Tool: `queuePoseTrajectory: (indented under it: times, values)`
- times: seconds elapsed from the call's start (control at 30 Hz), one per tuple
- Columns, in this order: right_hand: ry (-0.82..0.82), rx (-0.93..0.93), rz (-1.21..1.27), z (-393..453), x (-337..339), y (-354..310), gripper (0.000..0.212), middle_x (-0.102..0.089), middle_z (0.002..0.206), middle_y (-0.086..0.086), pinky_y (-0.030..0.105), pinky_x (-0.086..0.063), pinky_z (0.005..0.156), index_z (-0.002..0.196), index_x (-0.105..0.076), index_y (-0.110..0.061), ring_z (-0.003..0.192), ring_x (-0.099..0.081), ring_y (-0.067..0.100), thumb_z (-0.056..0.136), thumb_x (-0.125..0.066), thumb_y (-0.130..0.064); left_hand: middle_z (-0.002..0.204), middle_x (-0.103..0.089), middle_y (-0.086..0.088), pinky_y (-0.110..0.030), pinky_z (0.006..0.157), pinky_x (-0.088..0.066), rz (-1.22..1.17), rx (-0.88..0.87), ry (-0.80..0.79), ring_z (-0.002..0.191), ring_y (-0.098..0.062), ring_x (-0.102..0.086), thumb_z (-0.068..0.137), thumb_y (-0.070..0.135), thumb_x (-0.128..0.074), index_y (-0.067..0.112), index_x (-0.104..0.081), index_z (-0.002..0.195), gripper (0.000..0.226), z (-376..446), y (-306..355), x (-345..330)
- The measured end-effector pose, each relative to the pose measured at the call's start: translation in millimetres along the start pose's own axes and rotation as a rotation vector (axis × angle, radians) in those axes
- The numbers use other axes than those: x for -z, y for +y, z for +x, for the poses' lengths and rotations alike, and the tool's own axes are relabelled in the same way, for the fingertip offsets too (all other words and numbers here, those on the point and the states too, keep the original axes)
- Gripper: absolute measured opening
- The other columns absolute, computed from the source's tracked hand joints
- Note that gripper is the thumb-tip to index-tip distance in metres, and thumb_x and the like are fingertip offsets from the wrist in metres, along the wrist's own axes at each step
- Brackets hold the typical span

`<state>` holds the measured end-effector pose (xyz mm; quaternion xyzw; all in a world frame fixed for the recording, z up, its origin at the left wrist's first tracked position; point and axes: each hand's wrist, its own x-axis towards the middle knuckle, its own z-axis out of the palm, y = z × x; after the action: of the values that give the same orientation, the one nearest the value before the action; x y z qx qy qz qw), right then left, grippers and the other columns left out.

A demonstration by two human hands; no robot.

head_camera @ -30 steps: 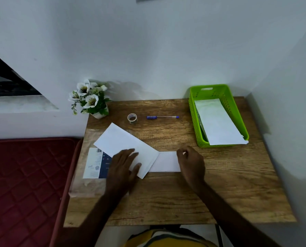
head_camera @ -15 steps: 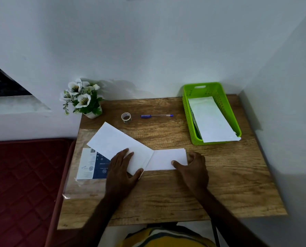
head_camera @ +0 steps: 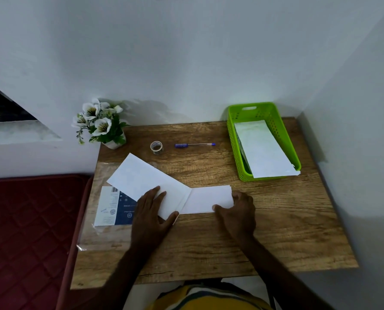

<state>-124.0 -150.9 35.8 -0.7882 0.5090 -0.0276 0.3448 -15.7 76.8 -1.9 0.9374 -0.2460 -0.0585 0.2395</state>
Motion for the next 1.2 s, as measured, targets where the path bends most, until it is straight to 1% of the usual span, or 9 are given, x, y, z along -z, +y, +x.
queuePoseTrajectory:
  times: [0.13,0.3,0.43,0.53,0.63,0.8,0.9,1.07,1.2]
  values:
    - [-0.032,-0.071,0.085,9.3,-0.6,-2.6,0.064,-0.056,0.124,0.001,0.045,-0.056,0.09,0.116,-0.063,-0.021,0.116,-0.057,0.024,0.061,-0.094,-0.034,0.163,-0.033,0.004,-0.052,0.121,-0.033,0.014,-0.001,-0.008,0.15,-0.019,-0.03,0.086,0.07,-0.062,0.029,-0.041,0.151,0.08,0.5,-1.9,-1.1]
    - [-0.057,-0.135,0.226,18.6,-5.2,2.9,0.048,-0.069,0.107,-0.001,0.042,-0.061,0.078,0.092,-0.068,-0.025,0.091,-0.068,0.018,0.054,-0.093,-0.041,0.163,-0.035,0.004,-0.046,0.122,-0.029,0.015,0.002,-0.003,0.15,-0.02,-0.03,0.085,0.071,-0.059,0.027,-0.043,0.151,0.081,0.4,0.9,0.2]
    - [-0.057,-0.11,0.328,12.7,-0.9,-3.2,0.028,-0.071,0.096,-0.003,0.037,-0.059,0.077,0.084,-0.071,-0.022,0.084,-0.068,0.014,0.067,-0.09,-0.035,0.163,-0.033,0.004,-0.047,0.123,-0.029,0.014,0.008,-0.009,0.15,-0.019,-0.029,0.085,0.073,-0.056,0.028,-0.042,0.152,0.082,0.5,1.3,1.4]
    - [-0.112,-0.142,0.456,9.6,4.9,-7.8,0.024,-0.073,0.094,-0.003,0.037,-0.059,0.075,0.09,-0.07,-0.019,0.085,-0.07,0.016,0.075,-0.088,-0.024,0.163,-0.034,0.004,-0.049,0.123,-0.03,0.012,0.013,-0.012,0.15,-0.019,-0.029,0.085,0.073,-0.056,0.028,-0.042,0.152,0.082,0.5,1.3,1.1]
    - [-0.197,-0.186,0.656,10.5,11.6,-9.7,0.031,-0.075,0.095,0.003,0.033,-0.058,0.053,0.104,-0.067,-0.015,0.08,-0.074,0.023,0.078,-0.085,-0.011,0.163,-0.033,0.004,-0.048,0.123,-0.03,0.015,0.017,-0.014,0.15,-0.019,-0.029,0.085,0.073,-0.057,0.028,-0.042,0.152,0.082,0.4,2.4,1.5]
    - [-0.329,-0.085,0.653,11.5,19.8,-12.3,0.018,-0.076,0.076,0.013,0.031,-0.052,0.045,0.112,-0.072,-0.009,0.06,-0.069,0.032,0.094,-0.07,-0.015,0.162,-0.036,0.002,-0.049,0.121,-0.032,0.022,0.0,0.001,0.149,-0.02,-0.031,0.085,0.069,-0.061,0.027,-0.046,0.149,0.078,-0.5,1.1,-0.3]
    - [-0.318,-0.02,0.604,11.2,23.6,-10.5,0.02,-0.076,0.072,0.01,0.033,-0.055,0.048,0.115,-0.072,-0.011,0.064,-0.072,0.036,0.098,-0.067,-0.02,0.155,-0.046,-0.001,-0.05,0.118,-0.037,0.067,-0.05,0.061,0.145,-0.024,-0.039,0.086,0.063,-0.065,0.023,-0.055,0.141,0.069,-3.5,-0.6,-2.8]
    - [-0.201,0.077,0.538,9.2,46.2,-12.9,0.023,-0.076,0.081,0.004,0.032,-0.056,0.045,0.115,-0.073,-0.011,0.06,-0.073,0.023,0.097,-0.068,-0.024,0.14,-0.061,-0.005,-0.052,0.113,-0.037,0.155,-0.045,0.134,0.134,-0.029,-0.049,0.089,0.055,-0.063,0.021,-0.067,0.128,0.052,-6.9,3.5,-4.5]
    - [-0.058,0.223,0.493,6.0,73.0,-18.1,0.01,-0.072,0.066,0.007,0.05,-0.059,0.052,0.086,-0.074,-0.024,0.051,-0.068,0.027,0.096,-0.07,-0.026,0.139,-0.062,-0.006,-0.053,0.112,-0.038,0.161,-0.044,0.125,0.132,-0.029,-0.052,0.091,0.052,-0.06,0.021,-0.068,0.127,0.048,-5.4,1.3,-6.5]
